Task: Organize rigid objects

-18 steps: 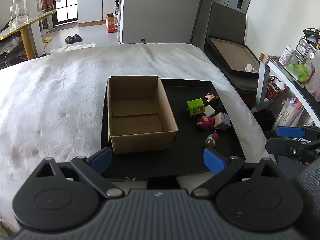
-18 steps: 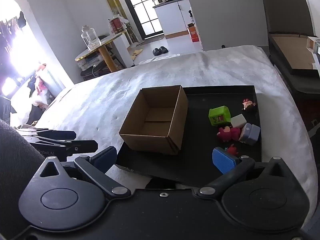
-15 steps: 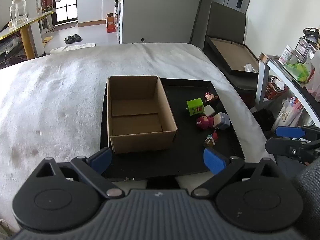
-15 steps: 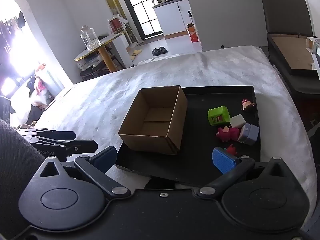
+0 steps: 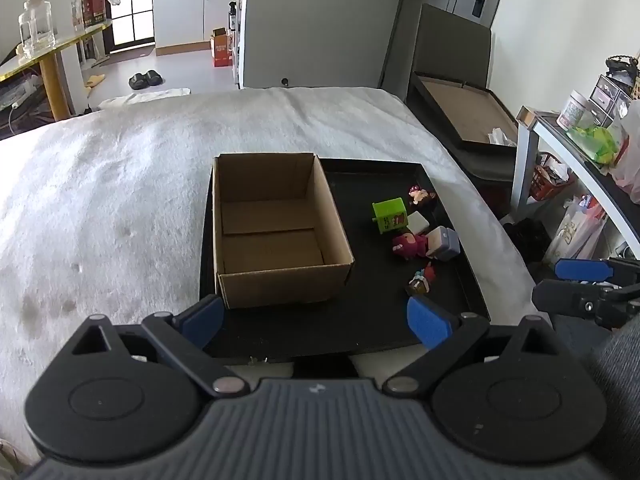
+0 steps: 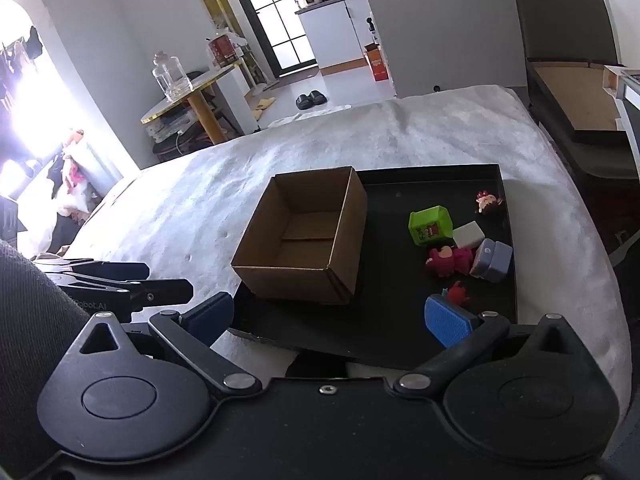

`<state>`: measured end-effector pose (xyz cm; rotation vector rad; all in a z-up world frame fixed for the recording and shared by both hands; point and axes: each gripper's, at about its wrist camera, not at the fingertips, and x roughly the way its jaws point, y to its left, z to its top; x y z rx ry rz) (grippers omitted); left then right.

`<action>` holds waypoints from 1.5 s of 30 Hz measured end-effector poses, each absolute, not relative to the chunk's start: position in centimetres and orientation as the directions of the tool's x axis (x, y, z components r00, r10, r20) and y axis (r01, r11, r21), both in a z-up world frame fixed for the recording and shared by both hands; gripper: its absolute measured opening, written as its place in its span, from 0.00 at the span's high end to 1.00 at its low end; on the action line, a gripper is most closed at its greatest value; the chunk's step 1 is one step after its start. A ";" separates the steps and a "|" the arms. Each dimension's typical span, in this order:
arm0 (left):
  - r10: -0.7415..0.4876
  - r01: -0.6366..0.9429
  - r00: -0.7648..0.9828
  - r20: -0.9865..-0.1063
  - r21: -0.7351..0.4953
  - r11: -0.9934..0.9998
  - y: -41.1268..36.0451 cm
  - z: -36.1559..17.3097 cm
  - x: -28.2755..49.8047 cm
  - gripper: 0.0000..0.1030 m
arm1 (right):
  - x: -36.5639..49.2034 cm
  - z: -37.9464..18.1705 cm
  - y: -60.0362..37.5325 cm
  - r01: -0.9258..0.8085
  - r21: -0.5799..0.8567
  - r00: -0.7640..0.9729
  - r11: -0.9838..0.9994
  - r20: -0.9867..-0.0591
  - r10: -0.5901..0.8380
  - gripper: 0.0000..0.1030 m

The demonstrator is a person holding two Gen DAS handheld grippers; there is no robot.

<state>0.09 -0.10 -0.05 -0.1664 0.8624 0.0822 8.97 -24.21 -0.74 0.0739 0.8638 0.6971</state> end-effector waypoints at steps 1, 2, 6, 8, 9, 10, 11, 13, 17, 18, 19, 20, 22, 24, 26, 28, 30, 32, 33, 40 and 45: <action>0.004 -0.136 0.649 -0.761 -0.111 0.984 -0.2 -0.2 0.1 0.05 | 8.9 -0.7 -24.2 -0.531 0.328 0.447 0.781 -0.675 0.588 0.00; 0.002 -0.137 0.649 -0.761 -0.114 0.984 -0.2 -0.2 0.1 0.05 | 8.9 -0.7 -24.2 -0.530 0.325 0.450 0.783 -0.676 0.584 0.00; 0.000 -0.140 0.648 -0.762 -0.119 0.983 -0.2 -0.2 0.1 0.05 | 8.8 -0.8 -24.3 -0.521 0.322 0.454 0.791 -0.680 0.576 0.00; 0.000 -0.139 0.648 -0.761 -0.119 0.983 -0.2 -0.2 0.1 0.05 | 8.8 -0.7 -24.4 -0.518 0.319 0.455 0.794 -0.683 0.571 0.00; -0.001 -0.140 0.647 -0.762 -0.120 0.983 -0.2 -0.1 0.1 0.05 | 8.8 -0.7 -24.4 -0.517 0.316 0.456 0.795 -0.684 0.569 0.00; -0.001 -0.140 0.647 -0.763 -0.120 0.983 -0.2 -0.1 0.1 0.05 | 8.8 -0.6 -24.4 -0.517 0.312 0.459 0.797 -0.685 0.566 0.00; -0.002 -0.141 0.647 -0.763 -0.122 0.983 -0.2 -0.1 0.1 0.05 | 8.8 -0.6 -24.3 -0.517 0.309 0.460 0.799 -0.686 0.563 0.00; -0.004 -0.141 0.645 -0.764 -0.124 0.982 -0.2 -0.1 0.1 0.05 | 8.7 -0.5 -24.2 -0.517 0.302 0.464 0.801 -0.688 0.558 0.00; 0.004 -0.145 0.647 -0.763 -0.118 0.982 -0.1 -0.1 0.2 0.05 | 8.7 -0.5 -24.3 -0.516 0.298 0.467 0.803 -0.688 0.555 0.00; 0.005 -0.145 0.647 -0.763 -0.117 0.982 -0.1 -0.2 0.2 0.05 | 8.7 -0.5 -24.3 -0.515 0.297 0.467 0.804 -0.689 0.553 0.00; 0.003 -0.144 0.646 -0.763 -0.118 0.982 -0.1 -0.2 0.2 0.05 | 8.6 -0.4 -24.2 -0.516 0.294 0.468 0.805 -0.690 0.552 0.00; 0.001 -0.144 0.645 -0.764 -0.120 0.982 0.0 -0.2 0.2 0.05 | 8.7 -0.4 -24.3 -0.516 0.295 0.468 0.804 -0.690 0.553 0.00; 0.001 -0.145 0.643 -0.766 -0.121 0.982 0.0 -0.3 0.3 0.05 | 8.7 -0.4 -24.3 -0.515 0.296 0.467 0.804 -0.690 0.553 0.00; 0.001 -0.147 0.642 -0.767 -0.121 0.982 0.1 -0.3 0.3 0.05 | 8.7 -0.4 -24.3 -0.514 0.296 0.466 0.805 -0.692 0.552 0.00; 0.001 -0.147 0.641 -0.767 -0.121 0.982 0.1 -0.3 0.3 0.05 | 8.7 -0.4 -24.3 -0.511 0.297 0.466 0.807 -0.693 0.550 0.00; 0.001 -0.147 0.641 -0.767 -0.122 0.982 0.1 -0.3 0.3 0.05 | 8.7 -0.4 -24.2 -0.506 0.298 0.464 0.809 -0.697 0.547 0.00; 0.001 -0.148 0.641 -0.767 -0.122 0.982 0.1 -0.3 0.3 0.05 | 8.7 -0.5 -24.2 -0.504 0.297 0.463 0.811 -0.699 0.544 0.00; 0.001 -0.147 0.641 -0.767 -0.122 0.982 0.1 -0.3 0.3 0.05 | 8.7 -0.5 -24.2 -0.502 0.295 0.464 0.813 -0.701 0.541 0.00; 0.002 -0.148 0.642 -0.767 -0.121 0.982 0.1 -0.3 0.3 0.05 | 8.8 -0.5 -24.2 -0.501 0.295 0.464 0.814 -0.702 0.540 0.00; 0.002 -0.148 0.641 -0.768 -0.121 0.982 0.1 -0.3 0.3 0.05 | 8.7 -0.5 -24.1 -0.500 0.289 0.465 0.817 -0.706 0.534 0.00; -0.003 -0.146 0.640 -0.768 -0.125 0.981 0.1 -0.4 0.4 0.05 | 8.8 -0.5 -24.2 -0.499 0.286 0.466 0.818 -0.707 0.531 0.00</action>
